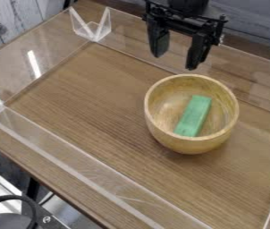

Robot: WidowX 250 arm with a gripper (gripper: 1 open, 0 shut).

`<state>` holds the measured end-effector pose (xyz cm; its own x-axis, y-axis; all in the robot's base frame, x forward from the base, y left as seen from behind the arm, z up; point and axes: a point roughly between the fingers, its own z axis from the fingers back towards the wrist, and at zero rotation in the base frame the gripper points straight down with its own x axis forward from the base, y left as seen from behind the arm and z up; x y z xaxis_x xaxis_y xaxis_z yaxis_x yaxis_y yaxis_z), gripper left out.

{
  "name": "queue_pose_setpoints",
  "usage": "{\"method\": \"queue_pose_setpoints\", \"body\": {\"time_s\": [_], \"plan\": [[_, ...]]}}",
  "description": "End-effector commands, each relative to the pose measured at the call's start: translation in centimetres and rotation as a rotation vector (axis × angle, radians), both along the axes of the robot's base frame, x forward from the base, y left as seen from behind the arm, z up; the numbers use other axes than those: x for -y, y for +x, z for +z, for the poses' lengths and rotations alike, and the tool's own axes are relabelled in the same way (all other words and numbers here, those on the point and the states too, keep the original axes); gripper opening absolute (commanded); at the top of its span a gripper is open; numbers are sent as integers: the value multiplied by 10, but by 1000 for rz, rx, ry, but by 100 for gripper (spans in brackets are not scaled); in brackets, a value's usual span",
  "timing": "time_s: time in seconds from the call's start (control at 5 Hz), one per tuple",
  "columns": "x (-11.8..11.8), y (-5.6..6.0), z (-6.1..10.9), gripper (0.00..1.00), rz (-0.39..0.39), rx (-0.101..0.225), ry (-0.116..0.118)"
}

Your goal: Remove the green block from inside the brown bowl and put it on the table

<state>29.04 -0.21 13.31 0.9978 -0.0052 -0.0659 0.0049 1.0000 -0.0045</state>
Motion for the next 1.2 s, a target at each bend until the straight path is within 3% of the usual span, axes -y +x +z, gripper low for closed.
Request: {"method": "queue_pose_setpoints", "body": {"time_s": [0.0, 0.2, 0.4, 0.6, 0.8, 1.0], "plan": [[7, -1, -14, 100, -37, 18, -12], [7, -18, -27, 100, -84, -33, 21], [7, -23, -32, 100, -114, -64, 49], [17, -19, -39, 100, -170, -62, 89], [33, -16, -49, 0, -244, -57, 137], [38, -13, -54, 100, -249, -64, 106]]}}
